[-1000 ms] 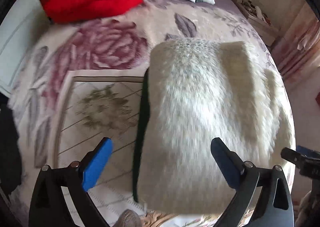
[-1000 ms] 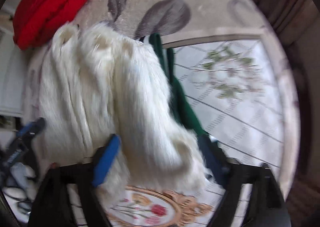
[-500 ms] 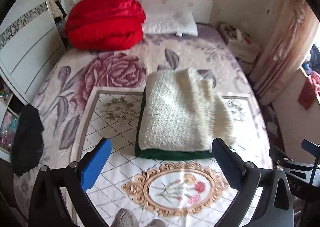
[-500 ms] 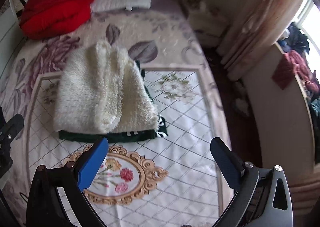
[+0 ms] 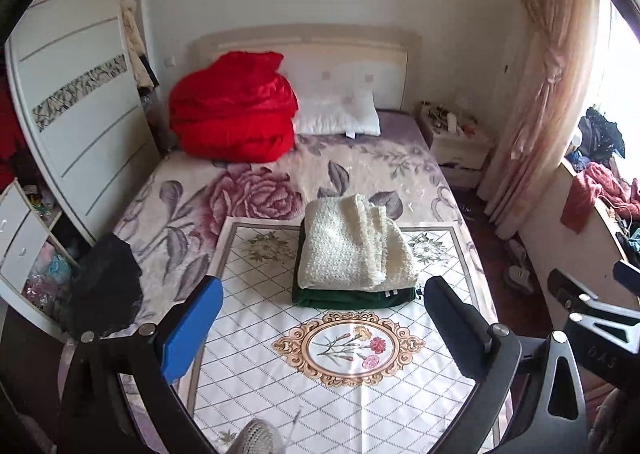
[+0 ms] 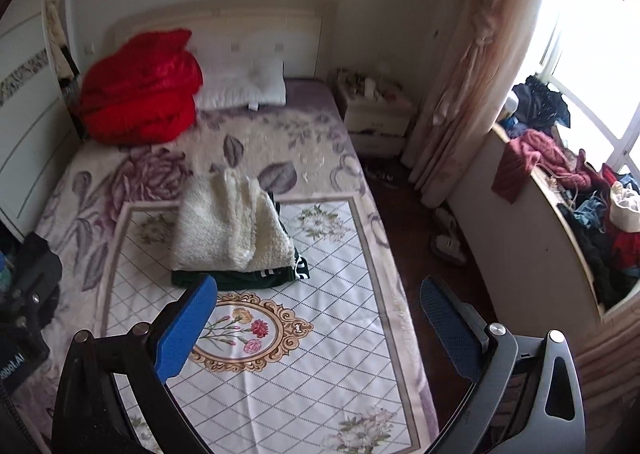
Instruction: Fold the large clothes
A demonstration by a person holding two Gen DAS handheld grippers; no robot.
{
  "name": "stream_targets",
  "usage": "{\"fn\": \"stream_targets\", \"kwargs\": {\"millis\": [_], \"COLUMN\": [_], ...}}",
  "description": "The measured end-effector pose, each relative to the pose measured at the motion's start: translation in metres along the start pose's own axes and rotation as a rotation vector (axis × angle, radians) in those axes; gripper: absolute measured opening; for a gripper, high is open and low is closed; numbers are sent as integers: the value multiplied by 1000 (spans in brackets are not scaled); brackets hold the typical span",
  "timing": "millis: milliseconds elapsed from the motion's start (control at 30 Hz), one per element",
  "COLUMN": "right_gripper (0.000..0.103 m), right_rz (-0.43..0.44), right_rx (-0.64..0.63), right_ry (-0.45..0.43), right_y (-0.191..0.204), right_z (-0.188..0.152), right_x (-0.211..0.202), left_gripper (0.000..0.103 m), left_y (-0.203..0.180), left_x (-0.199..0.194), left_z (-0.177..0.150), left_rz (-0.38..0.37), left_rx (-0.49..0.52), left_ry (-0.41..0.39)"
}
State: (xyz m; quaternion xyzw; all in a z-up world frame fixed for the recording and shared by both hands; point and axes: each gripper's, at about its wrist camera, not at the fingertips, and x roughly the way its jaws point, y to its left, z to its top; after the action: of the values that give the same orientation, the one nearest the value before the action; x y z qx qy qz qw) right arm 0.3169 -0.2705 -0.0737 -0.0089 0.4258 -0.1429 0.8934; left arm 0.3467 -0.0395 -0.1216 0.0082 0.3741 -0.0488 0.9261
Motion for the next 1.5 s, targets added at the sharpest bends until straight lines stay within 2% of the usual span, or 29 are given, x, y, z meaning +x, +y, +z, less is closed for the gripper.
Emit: {"fn": "stream_targets", "kwargs": {"millis": [133,367,433,667,867,1067,1500], "right_gripper": [103,103,103,103,103,103,103], "right_rz": [10,34,24,43,57,60,84], "right_rx": [-1,-16,-3,-9,-30,-36,-49], "right_ry": [-52,-65,-63,-71,-95,-98,-99], "right_y": [-9,-17,-21,-30,-32,-37,-33], "right_z": [-15,-38,-43,-50,-47,-45,-25], "right_x": [-70,-159,-179,-231,-254,-260,-256], "left_gripper": [102,102,102,102,102,102,102], "left_y": [4,9,10,9,11,14,14], "left_x": [-46,-102,-113,-149,-164,-168,-172], "left_z": [-10,-19,-18,-22,-22,-22,-23], "left_rz": [5,23,30,45,51,51,54], "left_rx": [8,-1,3,6,-18,-35,-30], "left_ry": [-13,18,35,16,0,1,-9]}}
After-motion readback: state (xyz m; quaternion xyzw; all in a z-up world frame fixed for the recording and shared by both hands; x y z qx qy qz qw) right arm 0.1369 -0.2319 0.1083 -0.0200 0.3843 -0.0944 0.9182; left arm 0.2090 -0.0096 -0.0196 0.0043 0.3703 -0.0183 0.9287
